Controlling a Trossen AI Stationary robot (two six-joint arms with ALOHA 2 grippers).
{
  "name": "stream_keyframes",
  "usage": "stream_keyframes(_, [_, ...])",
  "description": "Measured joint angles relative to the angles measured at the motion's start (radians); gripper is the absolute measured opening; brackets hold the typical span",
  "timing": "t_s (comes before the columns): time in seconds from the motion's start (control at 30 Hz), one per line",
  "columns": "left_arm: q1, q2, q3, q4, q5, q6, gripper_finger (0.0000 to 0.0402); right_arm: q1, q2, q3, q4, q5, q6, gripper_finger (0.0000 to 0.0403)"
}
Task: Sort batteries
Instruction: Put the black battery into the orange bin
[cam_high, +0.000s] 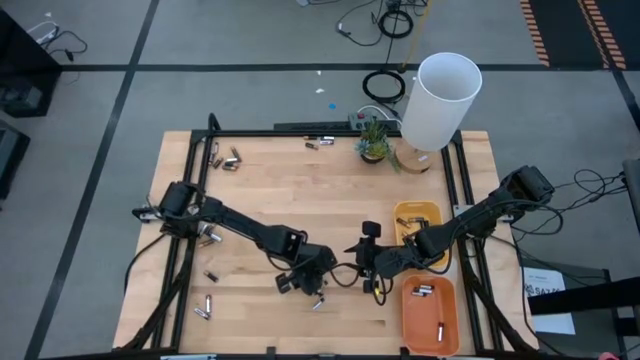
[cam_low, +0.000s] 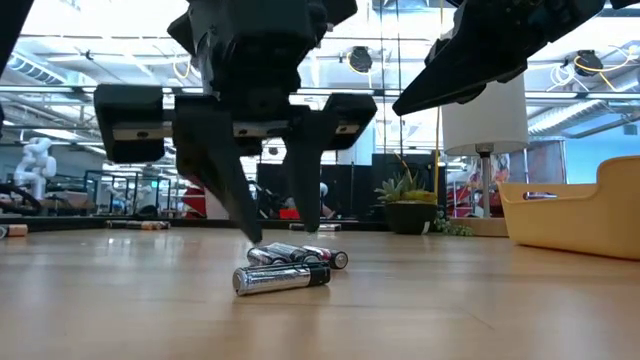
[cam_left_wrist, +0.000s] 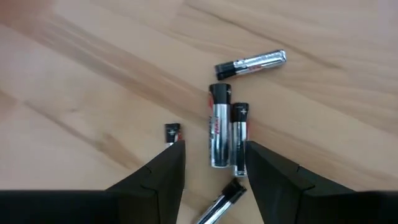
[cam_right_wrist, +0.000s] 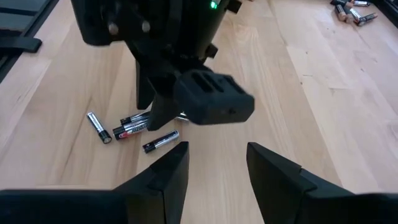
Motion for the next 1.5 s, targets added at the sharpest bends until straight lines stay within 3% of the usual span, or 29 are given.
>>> stream_keyframes(0.2, [0.001,-0.021,0.001,0.009,-0.038,0.001,0.0175,0.0,0.0,0.0,-0.003,0.0,0.001,0.0153])
stream_keyframes(1.07, [-0.023,0.002,0.0,0.002,-0.026,-0.016,0.0175,0.0,0.0,0.0,-0.008,0.0,0.028,0.0153])
stream_keyframes(1.5, [-0.027,0.002,-0.003,0.003,-0.02,-0.027,0.0175,0.018,-0.087,0.0,-0.198,0.066,0.178,0.0153])
